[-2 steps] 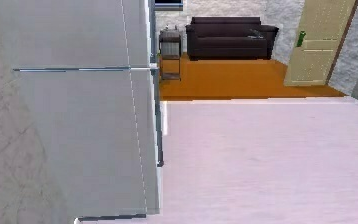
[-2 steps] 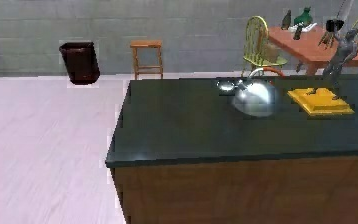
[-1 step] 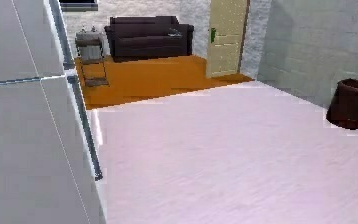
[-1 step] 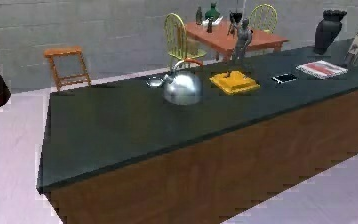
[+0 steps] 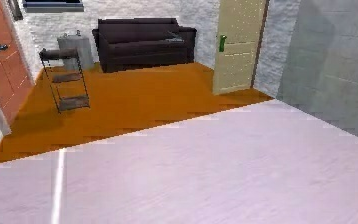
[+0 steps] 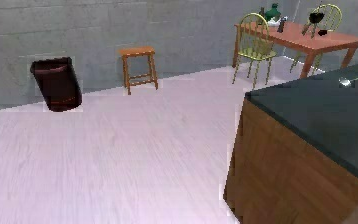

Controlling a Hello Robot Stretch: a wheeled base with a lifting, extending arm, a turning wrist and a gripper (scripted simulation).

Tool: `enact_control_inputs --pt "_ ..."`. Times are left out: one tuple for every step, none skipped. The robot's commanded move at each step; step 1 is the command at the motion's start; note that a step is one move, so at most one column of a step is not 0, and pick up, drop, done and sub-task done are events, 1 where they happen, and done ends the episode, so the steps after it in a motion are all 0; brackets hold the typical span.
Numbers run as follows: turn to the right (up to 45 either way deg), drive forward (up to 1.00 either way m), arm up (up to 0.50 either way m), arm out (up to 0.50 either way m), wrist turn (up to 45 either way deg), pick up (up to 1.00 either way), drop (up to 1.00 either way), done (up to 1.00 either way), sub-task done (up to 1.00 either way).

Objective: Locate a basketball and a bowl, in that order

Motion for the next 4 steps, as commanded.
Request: enact_control_inputs --pt "3.0 0.0 0.0 0.0 0.0 0.0 0.0 0.0 0.0" --pt "0.0 1.0 0.0 0.0 0.0 0.0 0.0 0.0 0.0" --pt "0.0 1.0 0.0 0.0 0.0 0.0 0.0 0.0 0.0" --pt "0.0 1.0 0.0 0.0 0.0 0.0 0.0 0.0 0.0"
